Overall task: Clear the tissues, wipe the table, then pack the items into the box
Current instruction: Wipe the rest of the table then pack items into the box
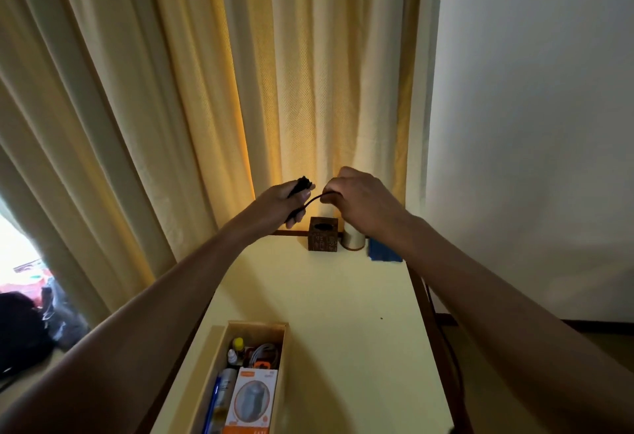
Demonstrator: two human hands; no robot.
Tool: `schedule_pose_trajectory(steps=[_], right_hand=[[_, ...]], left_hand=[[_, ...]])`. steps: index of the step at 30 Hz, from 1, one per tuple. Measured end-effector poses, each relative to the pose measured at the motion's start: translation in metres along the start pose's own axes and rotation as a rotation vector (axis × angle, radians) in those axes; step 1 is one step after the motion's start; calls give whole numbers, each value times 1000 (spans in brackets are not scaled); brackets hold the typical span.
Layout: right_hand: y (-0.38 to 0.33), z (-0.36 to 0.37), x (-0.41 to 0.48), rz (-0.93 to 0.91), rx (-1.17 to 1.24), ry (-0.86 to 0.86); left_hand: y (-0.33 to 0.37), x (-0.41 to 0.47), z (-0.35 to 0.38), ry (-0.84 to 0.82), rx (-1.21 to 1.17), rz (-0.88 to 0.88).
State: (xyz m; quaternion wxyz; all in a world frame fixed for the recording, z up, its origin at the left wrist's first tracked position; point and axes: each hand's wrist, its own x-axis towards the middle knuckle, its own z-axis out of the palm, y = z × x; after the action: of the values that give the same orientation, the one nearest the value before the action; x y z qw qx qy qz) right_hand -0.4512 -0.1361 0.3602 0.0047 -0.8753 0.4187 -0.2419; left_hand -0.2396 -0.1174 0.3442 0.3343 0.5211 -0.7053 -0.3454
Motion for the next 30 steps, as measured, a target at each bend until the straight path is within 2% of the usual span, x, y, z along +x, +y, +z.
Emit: schedule_pose_trajectory(steps=[5,7,10,13,16,18,21,24,28,30], right_hand=[[18,-4,-11,13,32,2],[26,3,-22,13,148,-3],[36,16,-39,106,382,-23],[43,39,-61,223,561,-57],[44,67,-85,372,611,-56],[35,82,-98,400,561,-58],[7,94,-103,324,498,-126],[-28,91,-94,153,404,-170],[-41,57,-76,-34,209,-138],[-31,35,-65,-100,40,-55]], left_hand=[[0,-20,-10,-316,-294,-18],[1,-27,-11,-416,-424,-9],[-1,-34,-12,-473,-691,2],[-2,-37,-11,-439,-965,93],[4,-33,-6,-241,-1101,128],[7,-28,-3,-80,-1126,151],[11,-18,10,132,-983,128],[16,-12,26,272,-500,109],[7,-10,28,264,64,115],[1,-14,19,217,161,70]])
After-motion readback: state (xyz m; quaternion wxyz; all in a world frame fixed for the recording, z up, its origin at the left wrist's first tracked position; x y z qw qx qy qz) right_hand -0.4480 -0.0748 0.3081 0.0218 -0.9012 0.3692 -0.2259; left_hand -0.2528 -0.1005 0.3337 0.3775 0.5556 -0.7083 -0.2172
